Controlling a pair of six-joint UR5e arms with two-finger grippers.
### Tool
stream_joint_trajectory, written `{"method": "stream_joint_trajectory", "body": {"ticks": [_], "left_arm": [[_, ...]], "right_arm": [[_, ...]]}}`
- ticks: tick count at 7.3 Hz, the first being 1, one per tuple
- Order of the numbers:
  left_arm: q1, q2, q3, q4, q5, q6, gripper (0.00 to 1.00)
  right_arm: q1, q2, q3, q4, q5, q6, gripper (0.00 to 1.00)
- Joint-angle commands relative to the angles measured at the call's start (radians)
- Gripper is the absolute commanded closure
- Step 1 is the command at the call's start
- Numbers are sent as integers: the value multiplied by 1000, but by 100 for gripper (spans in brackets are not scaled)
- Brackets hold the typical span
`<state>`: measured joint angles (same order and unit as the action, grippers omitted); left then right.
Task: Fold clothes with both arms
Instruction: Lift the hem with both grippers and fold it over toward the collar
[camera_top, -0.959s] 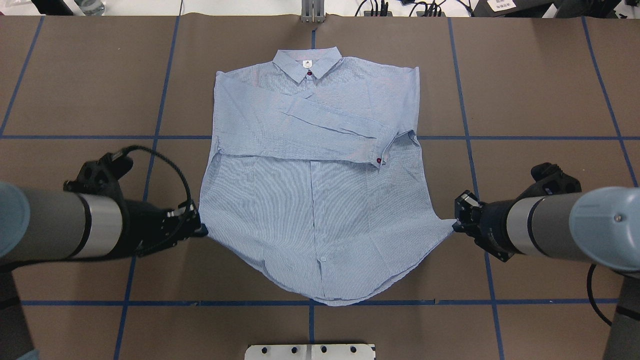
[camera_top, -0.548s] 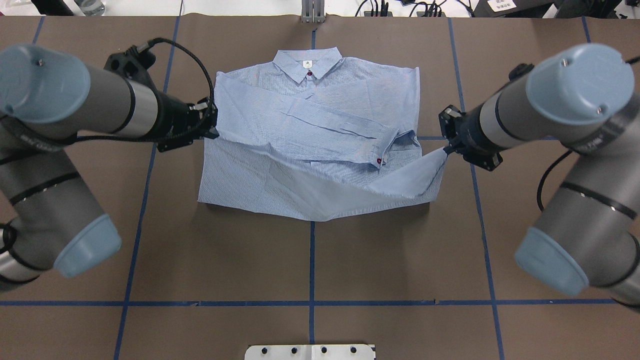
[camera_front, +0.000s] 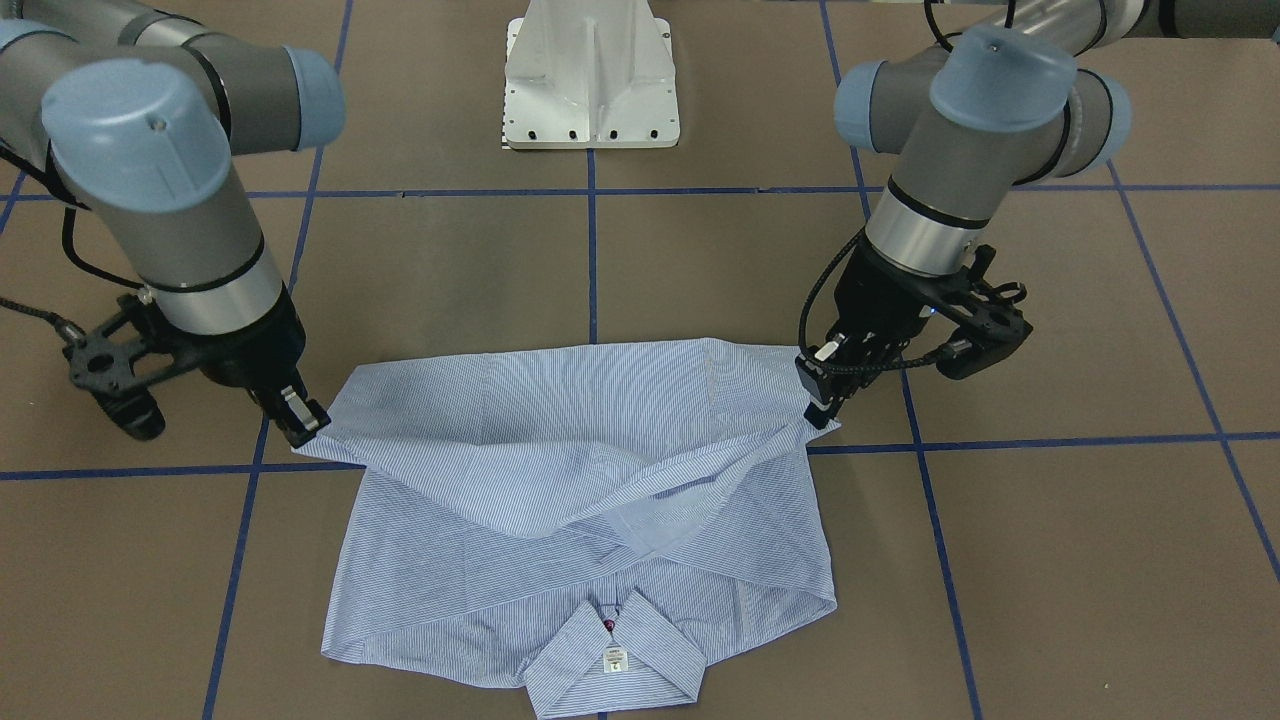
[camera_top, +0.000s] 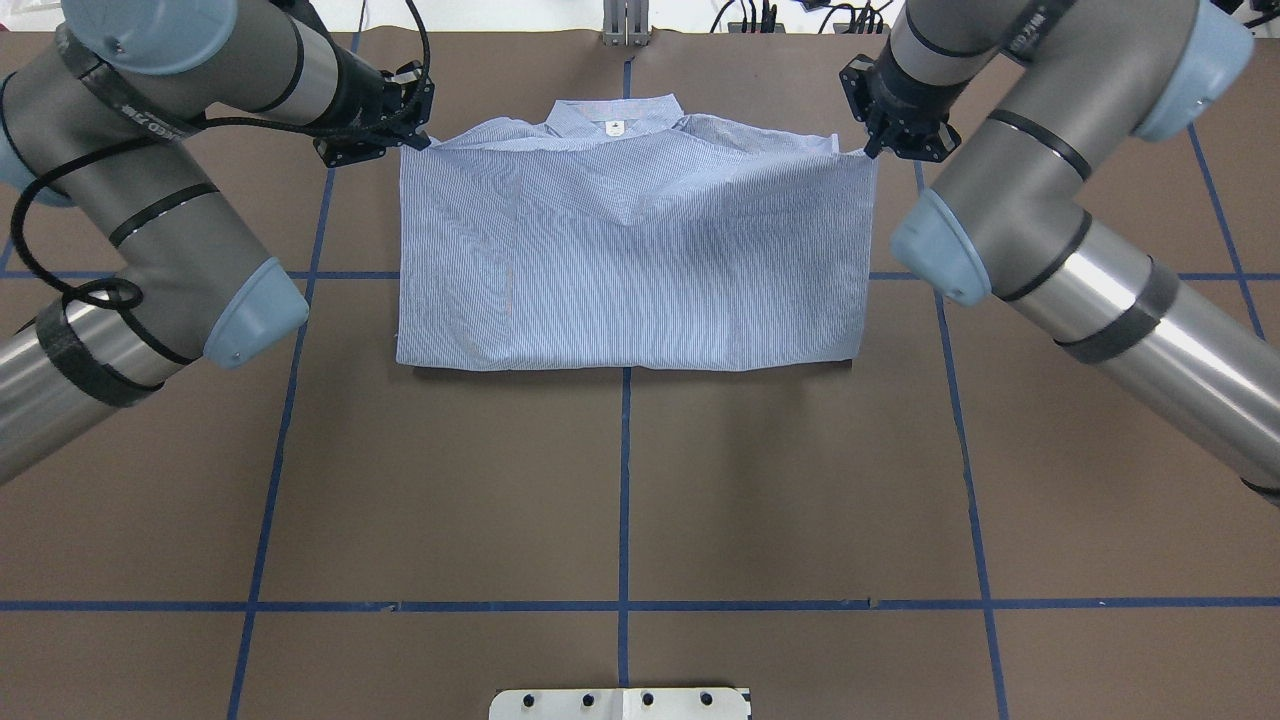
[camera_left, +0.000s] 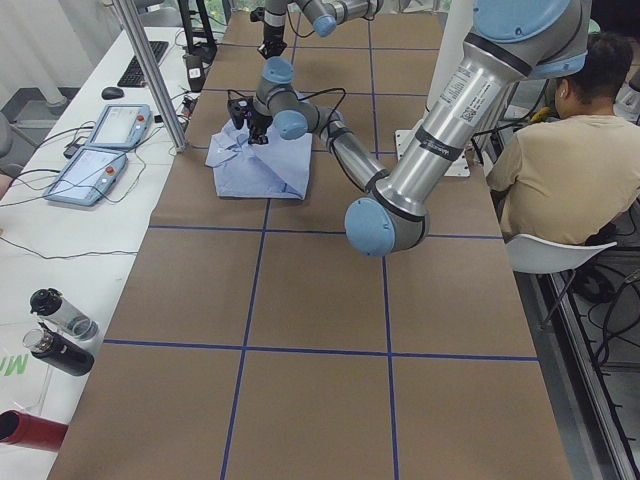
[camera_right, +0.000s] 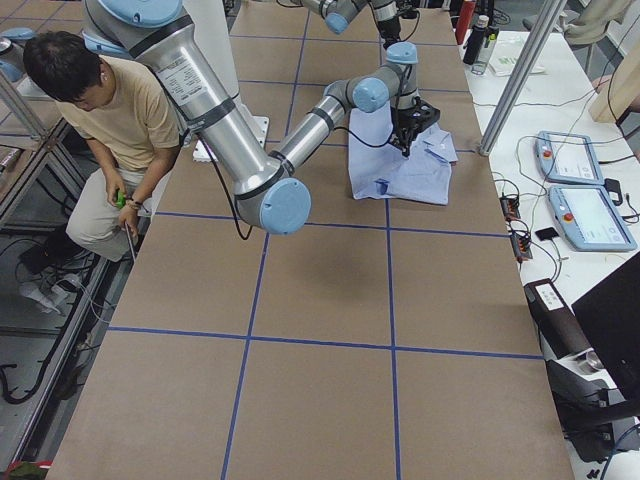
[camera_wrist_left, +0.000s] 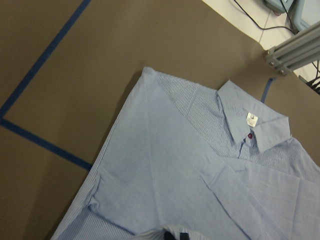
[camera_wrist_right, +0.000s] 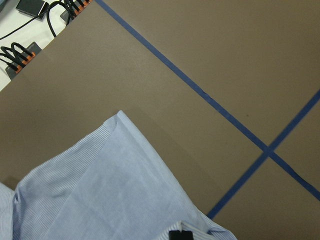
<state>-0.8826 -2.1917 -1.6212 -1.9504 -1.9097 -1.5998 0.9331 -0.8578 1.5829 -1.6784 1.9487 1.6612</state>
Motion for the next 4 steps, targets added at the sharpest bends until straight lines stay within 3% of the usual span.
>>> {"method": "stream_joint_trajectory", "body": {"ticks": [1, 4], "left_arm": [[-15, -63, 177, -129, 4, 1, 100], [-13, -140, 360, -250, 27, 1, 100]], "right_arm": [[30, 107, -263, 156, 1, -38, 100], [26, 161, -446, 233, 3, -116, 100]]}}
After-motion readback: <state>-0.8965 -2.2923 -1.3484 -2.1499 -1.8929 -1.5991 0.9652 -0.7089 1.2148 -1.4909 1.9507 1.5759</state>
